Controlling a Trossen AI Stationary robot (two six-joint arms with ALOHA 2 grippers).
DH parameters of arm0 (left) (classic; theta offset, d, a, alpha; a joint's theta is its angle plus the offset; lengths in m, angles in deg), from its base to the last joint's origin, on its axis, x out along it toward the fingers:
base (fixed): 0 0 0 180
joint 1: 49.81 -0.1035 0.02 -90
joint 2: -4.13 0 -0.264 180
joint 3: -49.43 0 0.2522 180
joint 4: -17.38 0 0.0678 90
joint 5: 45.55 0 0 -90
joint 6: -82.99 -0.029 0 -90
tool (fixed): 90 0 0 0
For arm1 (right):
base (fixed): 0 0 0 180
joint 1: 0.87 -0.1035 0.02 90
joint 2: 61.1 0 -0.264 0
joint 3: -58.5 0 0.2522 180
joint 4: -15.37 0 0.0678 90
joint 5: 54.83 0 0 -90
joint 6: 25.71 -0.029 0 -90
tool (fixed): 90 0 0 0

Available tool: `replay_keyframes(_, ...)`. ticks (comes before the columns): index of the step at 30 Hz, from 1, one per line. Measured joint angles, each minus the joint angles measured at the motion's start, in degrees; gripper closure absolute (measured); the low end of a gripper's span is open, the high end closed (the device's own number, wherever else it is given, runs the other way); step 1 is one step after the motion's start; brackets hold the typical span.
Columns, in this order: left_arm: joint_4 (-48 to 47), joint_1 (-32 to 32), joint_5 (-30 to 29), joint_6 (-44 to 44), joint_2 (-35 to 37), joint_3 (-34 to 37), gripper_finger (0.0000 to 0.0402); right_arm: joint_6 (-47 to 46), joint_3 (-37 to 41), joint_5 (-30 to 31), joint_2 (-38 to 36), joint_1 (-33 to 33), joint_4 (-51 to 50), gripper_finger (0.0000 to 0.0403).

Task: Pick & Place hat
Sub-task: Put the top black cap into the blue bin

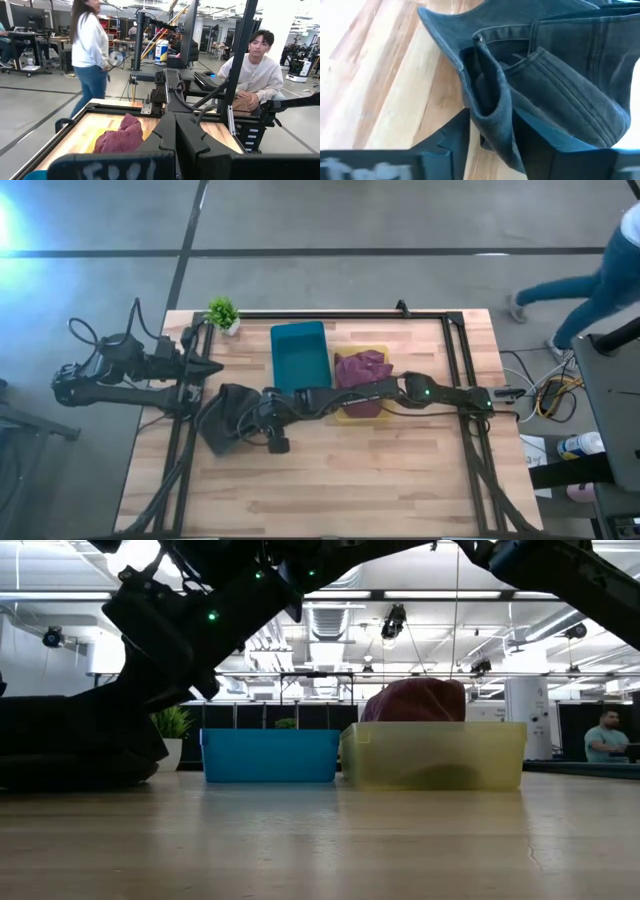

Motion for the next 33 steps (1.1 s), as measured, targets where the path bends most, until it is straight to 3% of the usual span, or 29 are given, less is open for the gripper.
replay_keyframes(10,0.00,-0.01,0.01,-0.02,0.00,0.00,0.0401,-3.80,0.00,0.02,0.01,0.00,0.13,0.0385)
replay_keyframes(19,0.00,0.00,0.01,0.00,0.00,0.00,0.0401,-5.28,-3.96,-0.51,-4.26,0.24,-7.08,0.0392)
replay_keyframes(25,0.00,-0.01,0.01,-0.02,0.00,0.00,0.0401,-6.88,-7.17,-8.45,-11.04,2.13,-20.90,0.0393)
replay_keyframes(33,0.02,0.02,0.01,-0.01,0.00,0.00,0.0401,-19.67,-7.17,-27.31,-21.80,5.33,-36.95,0.0394)
